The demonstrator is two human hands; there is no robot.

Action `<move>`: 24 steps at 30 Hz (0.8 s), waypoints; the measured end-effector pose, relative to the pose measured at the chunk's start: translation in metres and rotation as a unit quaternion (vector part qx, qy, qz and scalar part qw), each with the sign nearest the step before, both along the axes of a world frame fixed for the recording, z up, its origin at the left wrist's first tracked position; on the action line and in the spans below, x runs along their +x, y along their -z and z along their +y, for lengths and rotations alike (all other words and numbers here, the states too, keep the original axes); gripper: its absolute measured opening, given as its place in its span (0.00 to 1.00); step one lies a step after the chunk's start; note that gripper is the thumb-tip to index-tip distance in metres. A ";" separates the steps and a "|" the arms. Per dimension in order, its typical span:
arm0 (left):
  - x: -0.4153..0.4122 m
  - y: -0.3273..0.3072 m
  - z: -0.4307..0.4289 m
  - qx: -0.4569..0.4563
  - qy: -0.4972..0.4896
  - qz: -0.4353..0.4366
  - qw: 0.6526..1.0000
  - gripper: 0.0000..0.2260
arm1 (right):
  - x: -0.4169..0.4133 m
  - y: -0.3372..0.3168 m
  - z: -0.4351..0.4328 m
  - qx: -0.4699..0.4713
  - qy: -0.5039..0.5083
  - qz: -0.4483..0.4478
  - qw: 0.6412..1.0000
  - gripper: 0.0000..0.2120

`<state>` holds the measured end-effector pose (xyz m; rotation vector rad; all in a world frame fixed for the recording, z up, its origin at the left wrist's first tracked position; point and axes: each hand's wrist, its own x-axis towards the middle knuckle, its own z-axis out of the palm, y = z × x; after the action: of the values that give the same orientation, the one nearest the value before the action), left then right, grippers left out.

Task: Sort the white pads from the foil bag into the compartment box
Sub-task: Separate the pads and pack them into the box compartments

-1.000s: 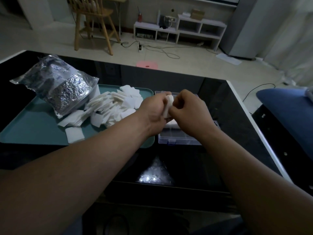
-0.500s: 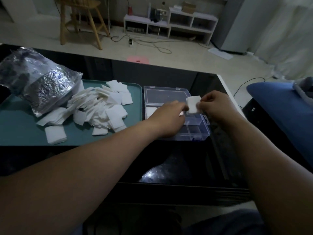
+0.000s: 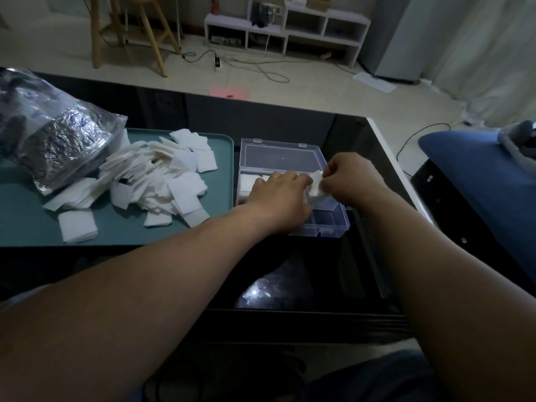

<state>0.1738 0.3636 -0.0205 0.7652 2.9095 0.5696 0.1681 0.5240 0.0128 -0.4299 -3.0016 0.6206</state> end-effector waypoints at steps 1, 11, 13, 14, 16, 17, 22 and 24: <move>0.000 0.001 0.001 -0.008 0.001 0.000 1.000 0.22 | 0.000 0.001 -0.002 0.013 0.006 0.003 1.000 0.02; 0.002 0.002 0.001 -0.043 0.018 0.003 0.999 0.24 | 0.011 0.000 -0.016 0.164 0.005 0.018 0.986 0.13; 0.003 0.001 0.000 -0.034 0.019 0.012 0.999 0.23 | 0.012 0.003 -0.012 0.156 -0.026 0.035 0.987 0.13; 0.003 0.001 0.000 -0.028 0.022 0.024 0.999 0.21 | 0.012 0.005 -0.010 0.165 -0.041 0.036 0.985 0.12; 0.004 0.002 0.001 -0.033 0.037 0.056 0.997 0.19 | 0.012 0.007 -0.008 0.195 -0.056 0.017 0.979 0.11; 0.004 0.002 0.002 -0.043 0.048 0.066 0.996 0.19 | 0.012 0.007 -0.007 0.210 -0.058 0.011 0.976 0.11; -0.001 -0.002 0.002 -0.086 0.076 0.038 0.993 0.24 | 0.011 0.009 -0.011 0.256 -0.072 0.011 0.964 0.12; -0.002 -0.004 0.002 -0.089 0.076 0.028 0.993 0.24 | 0.013 0.009 -0.013 0.250 -0.073 0.001 0.965 0.12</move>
<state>0.1722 0.3656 -0.0164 0.9803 2.8670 0.2751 0.1809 0.5111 0.0040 -0.1751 -3.0464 -0.1453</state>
